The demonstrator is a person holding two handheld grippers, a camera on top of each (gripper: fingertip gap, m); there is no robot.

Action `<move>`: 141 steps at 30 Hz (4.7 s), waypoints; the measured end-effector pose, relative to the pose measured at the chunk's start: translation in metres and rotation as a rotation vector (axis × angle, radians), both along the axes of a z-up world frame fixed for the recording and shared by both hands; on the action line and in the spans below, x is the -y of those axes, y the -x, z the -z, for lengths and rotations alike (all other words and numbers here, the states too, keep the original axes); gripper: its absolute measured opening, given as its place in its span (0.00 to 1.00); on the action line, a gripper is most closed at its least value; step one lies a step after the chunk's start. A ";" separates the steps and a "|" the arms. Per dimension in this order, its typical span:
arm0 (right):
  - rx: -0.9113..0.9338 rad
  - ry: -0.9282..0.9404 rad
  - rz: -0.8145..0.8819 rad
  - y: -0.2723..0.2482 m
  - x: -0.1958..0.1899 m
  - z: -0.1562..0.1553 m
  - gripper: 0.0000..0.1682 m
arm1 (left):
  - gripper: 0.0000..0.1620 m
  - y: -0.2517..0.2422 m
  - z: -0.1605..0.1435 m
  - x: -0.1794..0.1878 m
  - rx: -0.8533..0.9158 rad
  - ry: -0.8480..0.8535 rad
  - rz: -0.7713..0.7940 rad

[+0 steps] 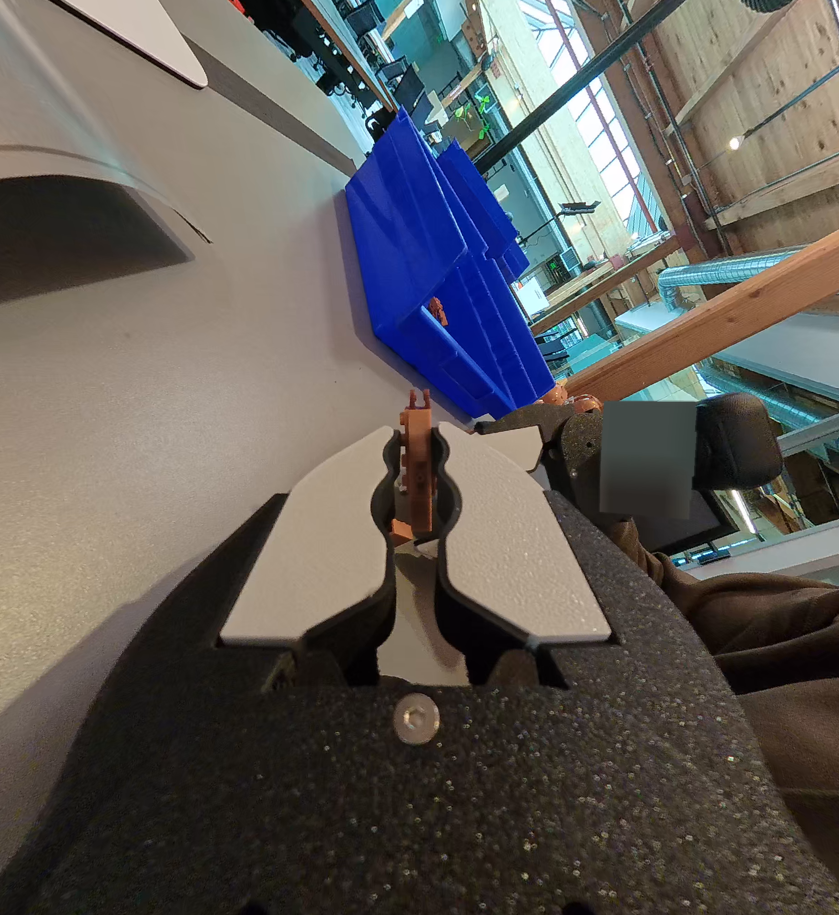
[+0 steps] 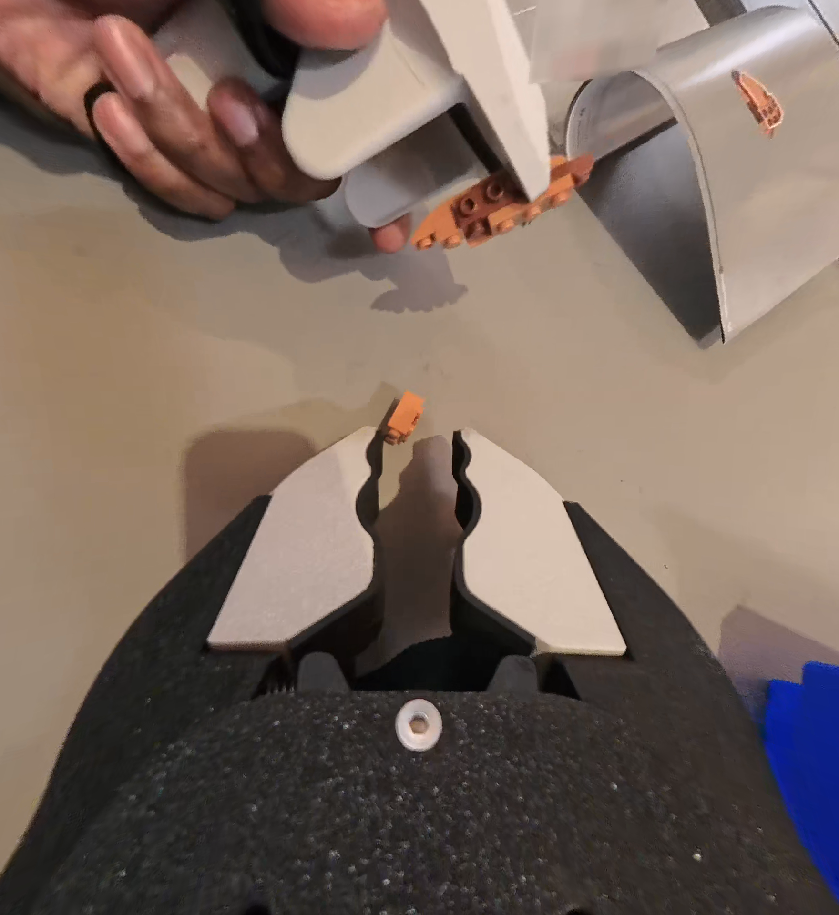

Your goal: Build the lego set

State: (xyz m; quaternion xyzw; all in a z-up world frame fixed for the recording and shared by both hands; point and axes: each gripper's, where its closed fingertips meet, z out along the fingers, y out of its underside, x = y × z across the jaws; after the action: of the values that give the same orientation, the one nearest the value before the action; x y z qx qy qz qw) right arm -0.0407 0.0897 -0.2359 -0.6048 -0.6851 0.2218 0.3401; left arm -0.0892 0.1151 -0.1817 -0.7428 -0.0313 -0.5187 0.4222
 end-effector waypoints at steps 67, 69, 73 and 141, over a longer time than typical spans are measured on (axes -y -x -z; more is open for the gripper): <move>0.213 -0.305 0.068 0.036 0.012 -0.001 0.11 | 0.07 0.038 -0.008 -0.007 -0.042 -0.030 -0.116; 0.305 -0.447 -0.171 0.028 0.027 0.007 0.11 | 0.07 0.037 -0.007 -0.007 -0.050 -0.030 -0.114; 0.252 -0.390 -0.275 0.021 0.042 0.001 0.24 | 0.07 0.036 -0.004 -0.007 -0.064 -0.026 -0.109; -0.139 -0.235 -0.068 0.045 -0.002 -0.054 0.10 | 0.07 0.001 -0.011 0.000 0.259 0.080 -0.092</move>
State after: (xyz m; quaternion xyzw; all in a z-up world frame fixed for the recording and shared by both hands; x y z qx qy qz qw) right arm -0.0857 0.0917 -0.1815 -0.5205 -0.7010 0.1928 0.4478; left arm -0.0901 0.1153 -0.1708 -0.6836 -0.1403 -0.5888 0.4079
